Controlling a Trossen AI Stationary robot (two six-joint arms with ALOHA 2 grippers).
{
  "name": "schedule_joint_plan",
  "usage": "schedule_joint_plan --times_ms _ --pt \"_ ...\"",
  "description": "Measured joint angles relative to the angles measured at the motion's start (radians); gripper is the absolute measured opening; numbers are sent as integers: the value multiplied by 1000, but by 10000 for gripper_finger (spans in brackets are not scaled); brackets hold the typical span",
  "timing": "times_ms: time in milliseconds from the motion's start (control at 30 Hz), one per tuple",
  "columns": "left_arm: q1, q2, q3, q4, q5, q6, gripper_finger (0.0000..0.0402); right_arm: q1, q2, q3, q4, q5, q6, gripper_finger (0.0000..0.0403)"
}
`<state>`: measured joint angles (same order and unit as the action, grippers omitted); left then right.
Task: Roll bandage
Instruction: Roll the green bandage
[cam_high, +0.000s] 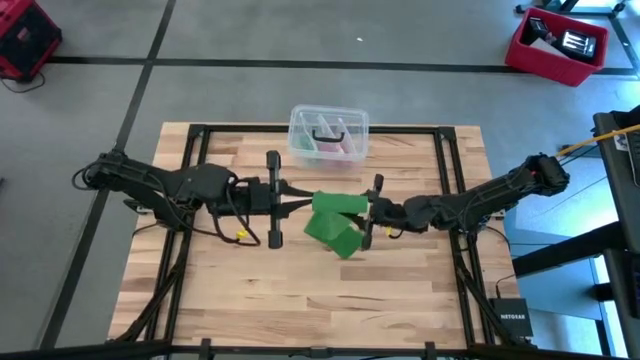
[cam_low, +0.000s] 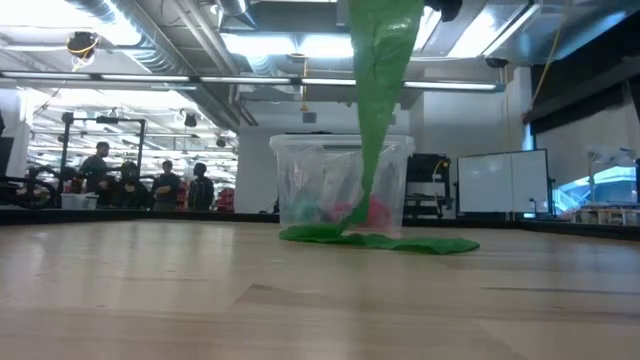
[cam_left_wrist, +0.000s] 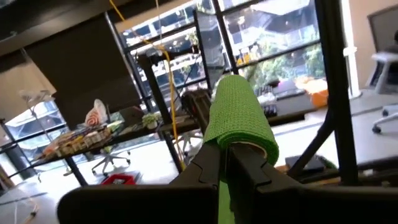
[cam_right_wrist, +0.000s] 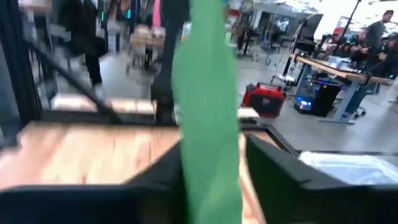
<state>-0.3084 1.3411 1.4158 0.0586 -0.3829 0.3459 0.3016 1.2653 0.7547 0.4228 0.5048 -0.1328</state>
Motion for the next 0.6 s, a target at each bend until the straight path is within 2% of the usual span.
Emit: schedule_joint_plan --times_ms 100,133,367,600 --pt "0 0 22 69 48 -37 2 0 13 0 -32 15 -11 34" --pt "0 0 31 85 63 -38 2 3 15 0 -27 4 -25 18" --pt "27 0 52 95 48 61 2 101 14 0 -5 -19 -36 6" --pt "93 0 53 107 -117 180 2 243 13 6 -9 -4 -4 5"
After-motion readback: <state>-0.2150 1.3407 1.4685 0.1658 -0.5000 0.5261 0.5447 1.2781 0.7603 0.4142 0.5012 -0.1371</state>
